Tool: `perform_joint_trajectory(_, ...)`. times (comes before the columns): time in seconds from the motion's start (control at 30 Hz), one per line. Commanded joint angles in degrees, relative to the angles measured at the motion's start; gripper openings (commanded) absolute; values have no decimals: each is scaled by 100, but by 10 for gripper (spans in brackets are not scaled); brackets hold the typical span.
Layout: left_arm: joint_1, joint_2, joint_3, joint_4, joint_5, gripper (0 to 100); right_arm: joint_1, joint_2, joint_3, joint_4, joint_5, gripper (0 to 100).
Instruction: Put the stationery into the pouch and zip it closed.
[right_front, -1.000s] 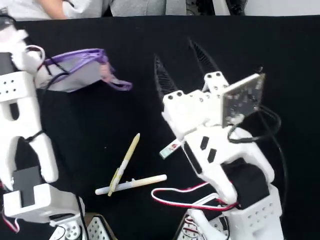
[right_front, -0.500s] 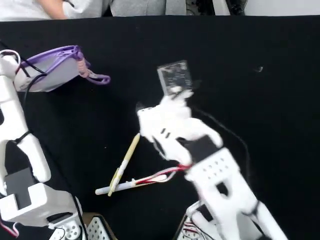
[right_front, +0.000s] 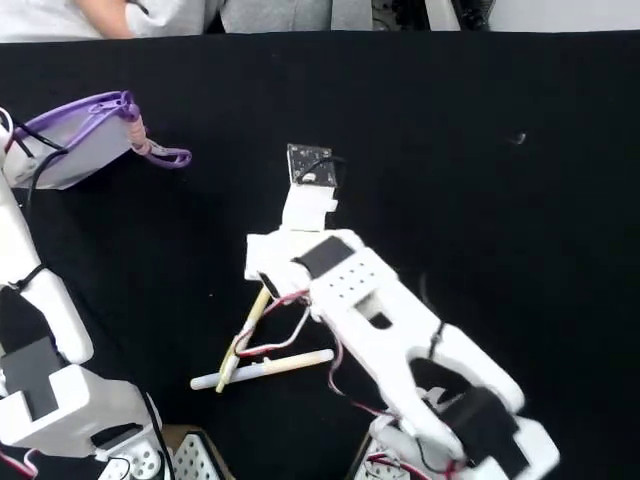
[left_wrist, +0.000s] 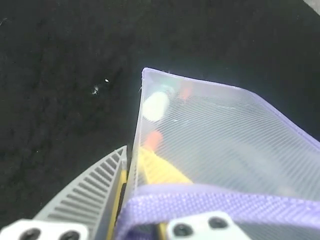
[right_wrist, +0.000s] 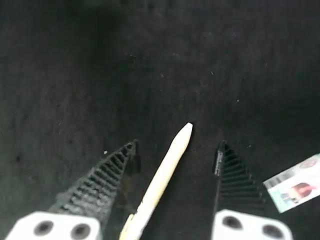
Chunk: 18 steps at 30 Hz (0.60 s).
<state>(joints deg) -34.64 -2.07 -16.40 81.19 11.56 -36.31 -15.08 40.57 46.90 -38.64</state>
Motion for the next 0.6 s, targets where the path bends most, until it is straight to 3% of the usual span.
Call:
perform_joint_trajectory(0.0,-101,-44,-48,-167,18,29,-97,462,-549,-149,-457,237)
perform_joint_trajectory(0.43,-75,-44,-48,-149,18,29,-589,2387,-1648,79,-1073,233)
perform_joint_trajectory(0.57,-75,-44,-48,-158,18,29,-703,2615,-1877,281,-1011,170)
